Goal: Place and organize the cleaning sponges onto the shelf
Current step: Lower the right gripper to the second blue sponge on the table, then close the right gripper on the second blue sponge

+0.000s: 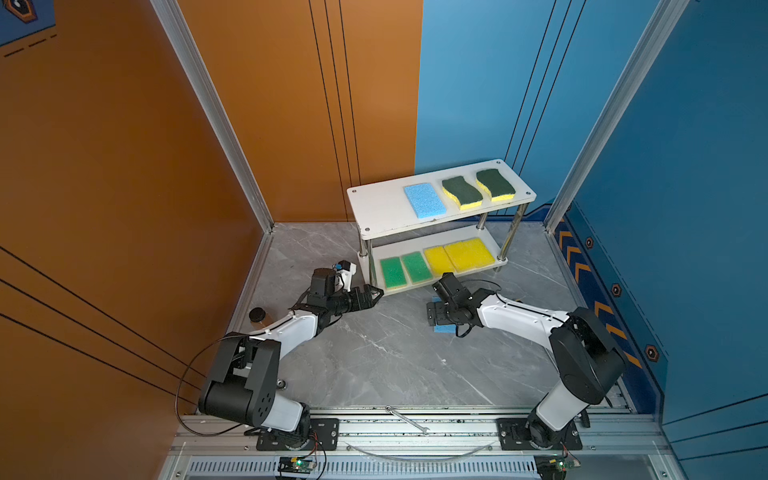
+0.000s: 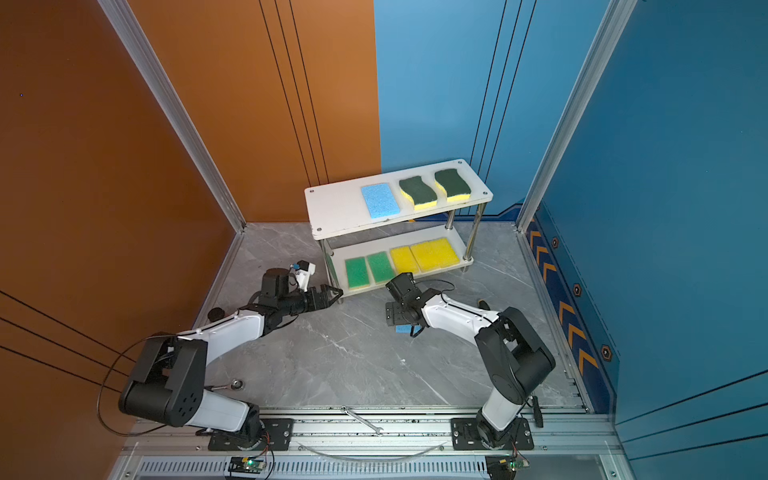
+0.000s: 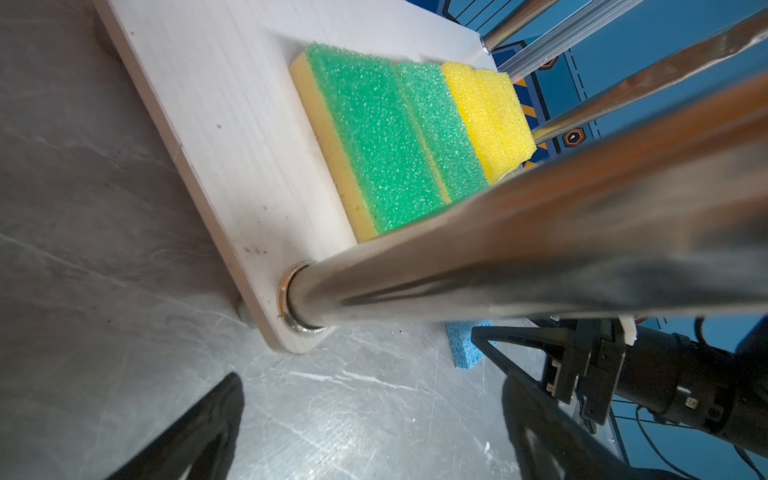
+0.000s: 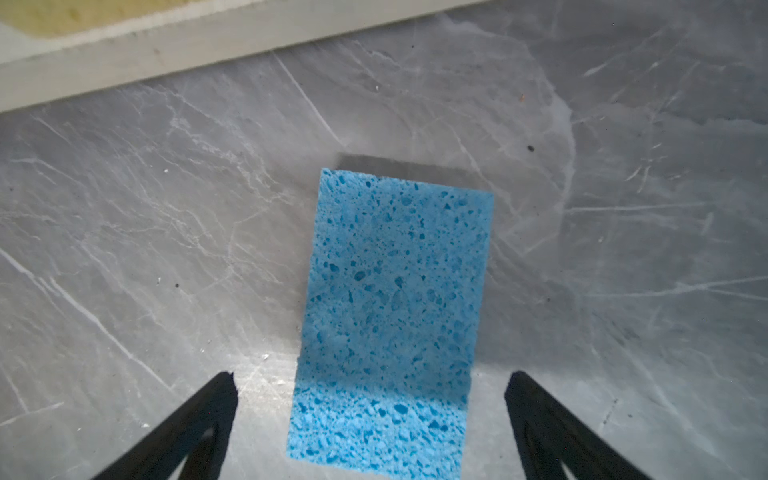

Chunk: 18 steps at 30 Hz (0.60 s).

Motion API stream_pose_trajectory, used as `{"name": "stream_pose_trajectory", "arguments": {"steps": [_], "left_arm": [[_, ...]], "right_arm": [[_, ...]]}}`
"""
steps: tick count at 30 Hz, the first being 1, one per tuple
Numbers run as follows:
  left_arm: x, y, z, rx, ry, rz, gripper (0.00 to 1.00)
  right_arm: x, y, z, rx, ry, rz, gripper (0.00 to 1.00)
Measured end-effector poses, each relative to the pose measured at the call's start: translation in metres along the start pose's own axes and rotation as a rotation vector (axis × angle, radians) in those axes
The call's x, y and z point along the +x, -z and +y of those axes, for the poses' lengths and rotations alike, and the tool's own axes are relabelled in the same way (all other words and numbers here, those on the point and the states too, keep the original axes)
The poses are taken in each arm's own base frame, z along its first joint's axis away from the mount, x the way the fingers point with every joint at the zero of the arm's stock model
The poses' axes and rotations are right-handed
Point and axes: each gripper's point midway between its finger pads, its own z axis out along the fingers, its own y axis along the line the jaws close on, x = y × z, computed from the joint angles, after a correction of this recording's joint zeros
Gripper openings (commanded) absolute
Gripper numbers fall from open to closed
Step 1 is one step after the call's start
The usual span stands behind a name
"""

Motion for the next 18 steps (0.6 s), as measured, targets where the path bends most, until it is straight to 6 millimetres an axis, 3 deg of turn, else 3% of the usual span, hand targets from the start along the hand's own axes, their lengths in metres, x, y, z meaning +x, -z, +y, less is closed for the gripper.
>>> {"name": "stream_pose_trajectory", "arguments": {"steps": [18], "left_arm": [[0.0, 0.0, 0.0, 0.0, 0.0, 0.0, 0.98]], "right_arm": [[0.013, -0.014, -0.004, 0.013, -0.02, 0.023, 0.99]]}}
